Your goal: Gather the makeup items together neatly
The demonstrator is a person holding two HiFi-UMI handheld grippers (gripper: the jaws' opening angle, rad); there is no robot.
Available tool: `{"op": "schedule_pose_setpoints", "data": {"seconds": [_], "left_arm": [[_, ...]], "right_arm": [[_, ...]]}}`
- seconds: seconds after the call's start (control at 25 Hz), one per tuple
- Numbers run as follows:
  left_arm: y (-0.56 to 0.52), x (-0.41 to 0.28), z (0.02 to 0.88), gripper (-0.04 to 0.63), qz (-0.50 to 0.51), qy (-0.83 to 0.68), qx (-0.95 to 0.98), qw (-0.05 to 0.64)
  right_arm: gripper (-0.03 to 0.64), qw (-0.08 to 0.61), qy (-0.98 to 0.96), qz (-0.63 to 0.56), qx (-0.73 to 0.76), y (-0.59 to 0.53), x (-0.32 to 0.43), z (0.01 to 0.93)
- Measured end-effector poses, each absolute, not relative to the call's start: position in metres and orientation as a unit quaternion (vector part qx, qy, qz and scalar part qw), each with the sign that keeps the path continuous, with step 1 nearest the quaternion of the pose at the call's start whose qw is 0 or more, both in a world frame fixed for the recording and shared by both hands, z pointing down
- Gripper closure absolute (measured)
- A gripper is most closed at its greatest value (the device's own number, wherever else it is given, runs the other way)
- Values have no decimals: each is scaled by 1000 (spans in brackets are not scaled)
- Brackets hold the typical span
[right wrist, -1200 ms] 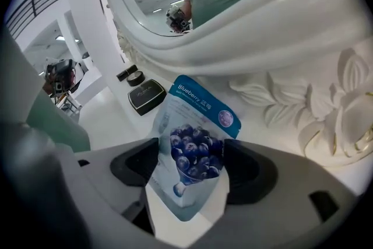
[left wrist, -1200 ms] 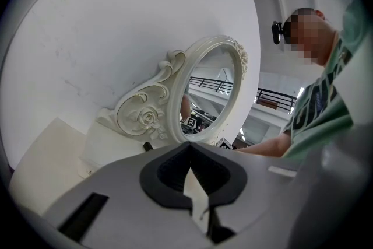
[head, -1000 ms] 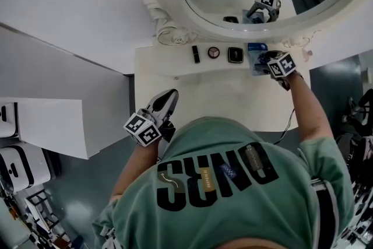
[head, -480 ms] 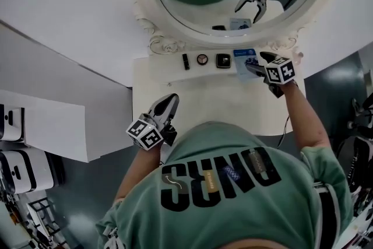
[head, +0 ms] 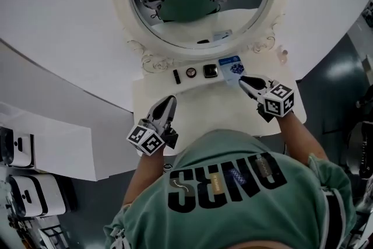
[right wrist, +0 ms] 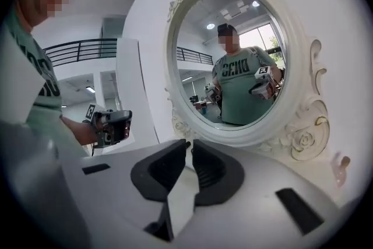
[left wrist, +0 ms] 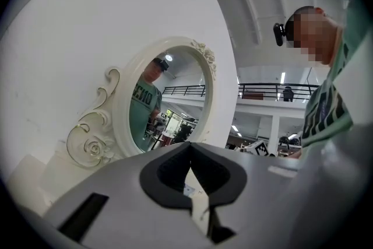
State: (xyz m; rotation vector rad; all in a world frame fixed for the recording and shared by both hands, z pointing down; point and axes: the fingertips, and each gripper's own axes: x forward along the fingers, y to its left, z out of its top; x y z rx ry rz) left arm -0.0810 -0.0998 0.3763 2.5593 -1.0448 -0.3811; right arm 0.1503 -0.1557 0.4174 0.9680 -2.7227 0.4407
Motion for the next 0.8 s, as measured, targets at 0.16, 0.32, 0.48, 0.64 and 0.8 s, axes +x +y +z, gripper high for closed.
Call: {"op": "schedule_pose_setpoints", "data": {"seconds": [0.16,0.32,0.48,0.64,0.8], "left_arm": [[-87,-72,381,597,-125,-358,908,177],[-72,-71,397,597,-117,-361,905,193],[-68,-76,403,597,-116,-365,903,196],[-64,-79,402,597,-113,-365,904,192],[-61,-82,400,597,-117,-367,903,190]], "right_arm": [[621,104,-926,144,334,-130,152,426],[623,118,-916,172,344,-116,159,447],[623,123,-911,178,351,-115,161,453],[623,131,-913,169,348,-112,156,454],[623,133,-914,165,345,-112,153,449]]}}
